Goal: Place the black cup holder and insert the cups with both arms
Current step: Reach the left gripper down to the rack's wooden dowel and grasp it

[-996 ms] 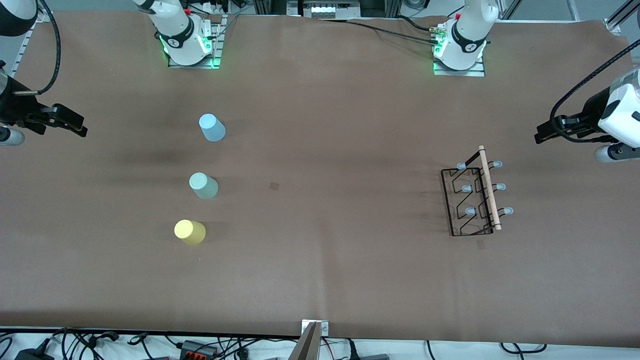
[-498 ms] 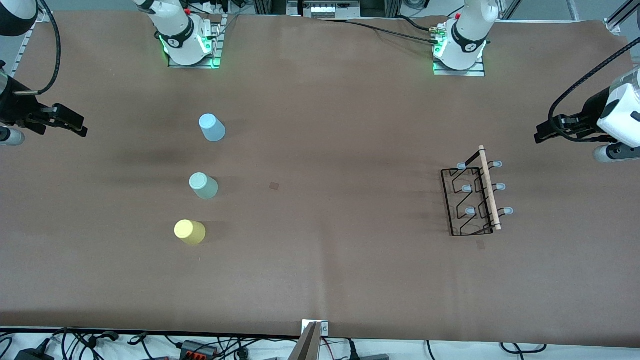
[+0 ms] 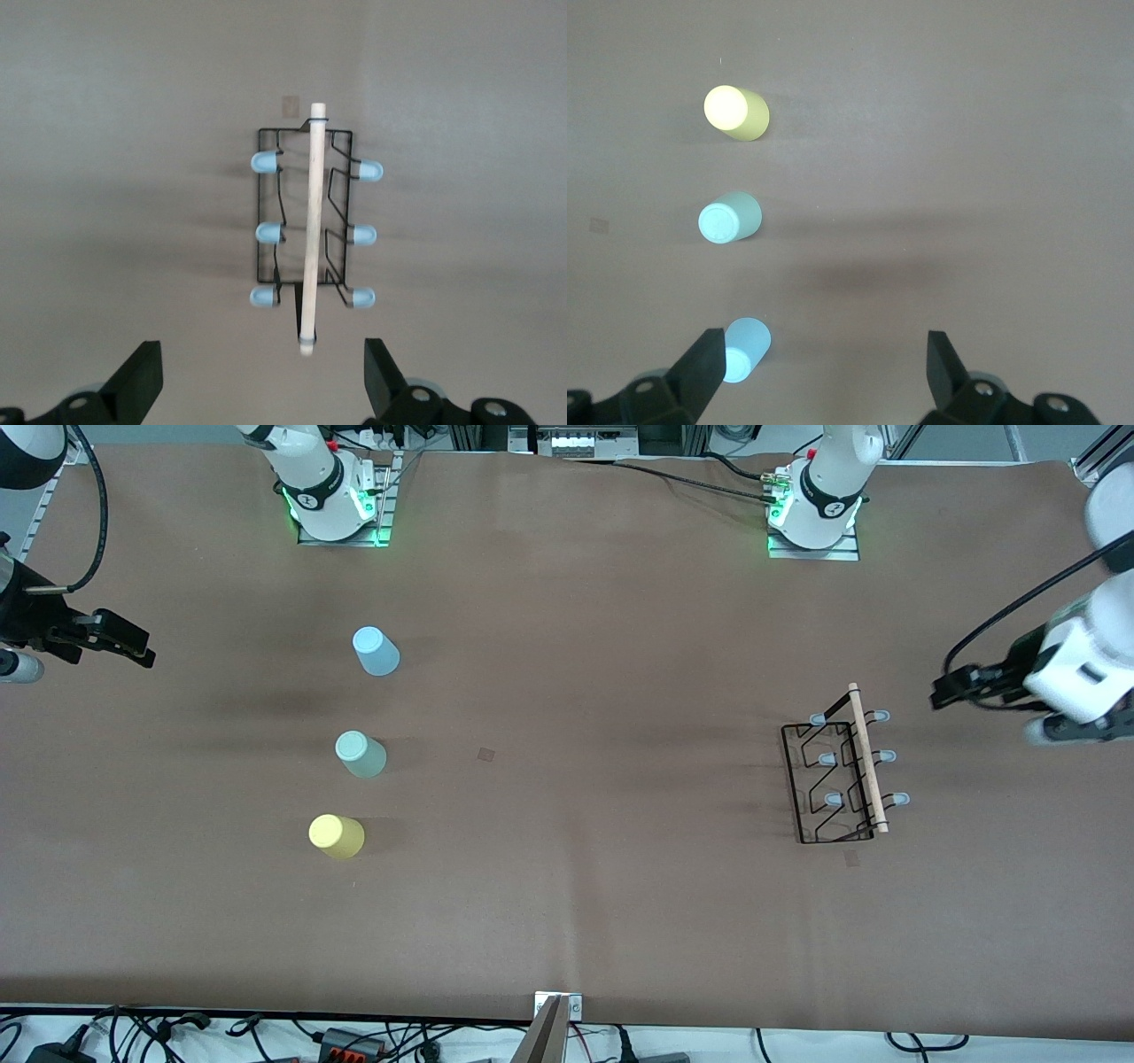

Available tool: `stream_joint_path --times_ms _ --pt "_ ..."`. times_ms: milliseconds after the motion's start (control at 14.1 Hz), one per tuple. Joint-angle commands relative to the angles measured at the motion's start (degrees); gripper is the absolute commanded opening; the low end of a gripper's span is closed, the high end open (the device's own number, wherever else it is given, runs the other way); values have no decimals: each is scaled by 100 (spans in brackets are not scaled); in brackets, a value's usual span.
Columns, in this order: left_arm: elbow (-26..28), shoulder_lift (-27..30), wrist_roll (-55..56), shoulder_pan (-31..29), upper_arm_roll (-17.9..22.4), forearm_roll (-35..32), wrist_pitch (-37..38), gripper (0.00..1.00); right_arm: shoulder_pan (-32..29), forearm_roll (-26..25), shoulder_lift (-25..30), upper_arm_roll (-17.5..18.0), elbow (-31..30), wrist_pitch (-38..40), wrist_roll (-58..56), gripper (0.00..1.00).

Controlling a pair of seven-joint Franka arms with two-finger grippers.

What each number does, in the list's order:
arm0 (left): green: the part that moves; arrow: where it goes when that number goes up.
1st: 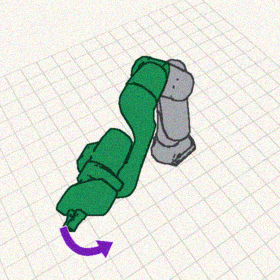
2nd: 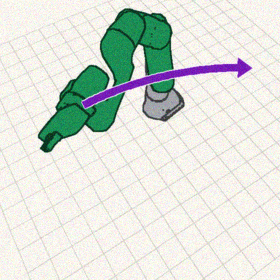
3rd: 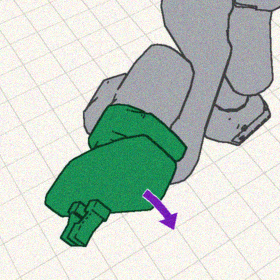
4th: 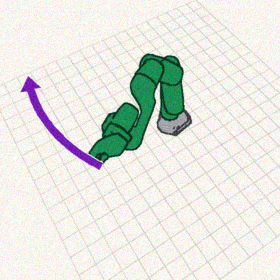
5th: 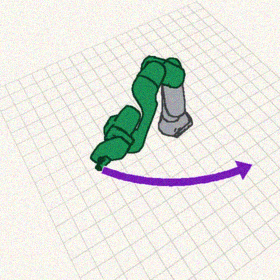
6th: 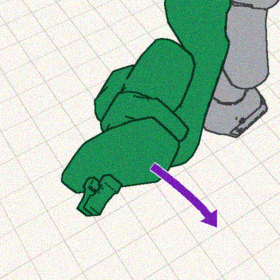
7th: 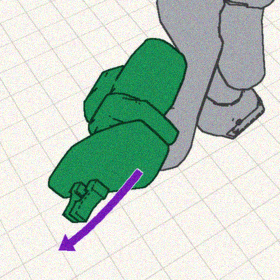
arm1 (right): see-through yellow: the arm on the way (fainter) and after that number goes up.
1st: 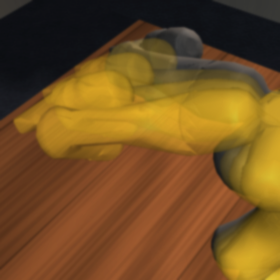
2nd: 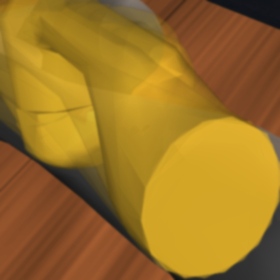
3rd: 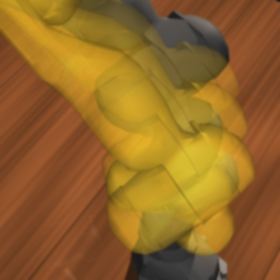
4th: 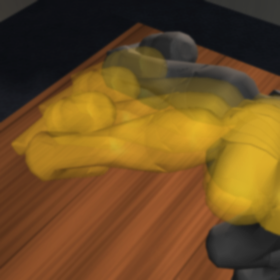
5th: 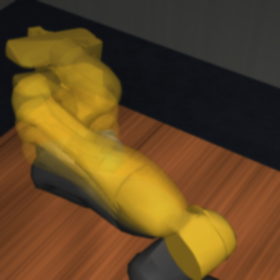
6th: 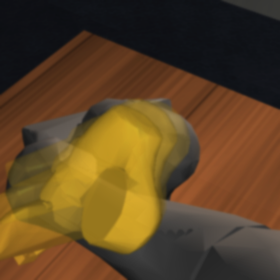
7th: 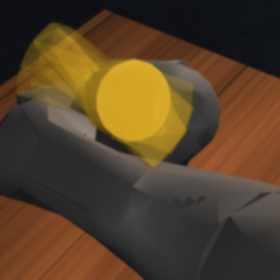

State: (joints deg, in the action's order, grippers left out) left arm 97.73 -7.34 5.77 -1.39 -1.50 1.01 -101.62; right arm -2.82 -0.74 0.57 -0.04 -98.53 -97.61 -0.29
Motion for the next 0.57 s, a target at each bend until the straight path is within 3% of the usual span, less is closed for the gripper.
stream_joint_path --times_ms 0,498 --pt "702 -13 -129 42 -17 13 -769 100 -26 83 30 22 9 5 -77 100" --pt "1835 -171 -50 68 -202 13 -2403 100 -26 83 13 22 9 -3 -77 100"
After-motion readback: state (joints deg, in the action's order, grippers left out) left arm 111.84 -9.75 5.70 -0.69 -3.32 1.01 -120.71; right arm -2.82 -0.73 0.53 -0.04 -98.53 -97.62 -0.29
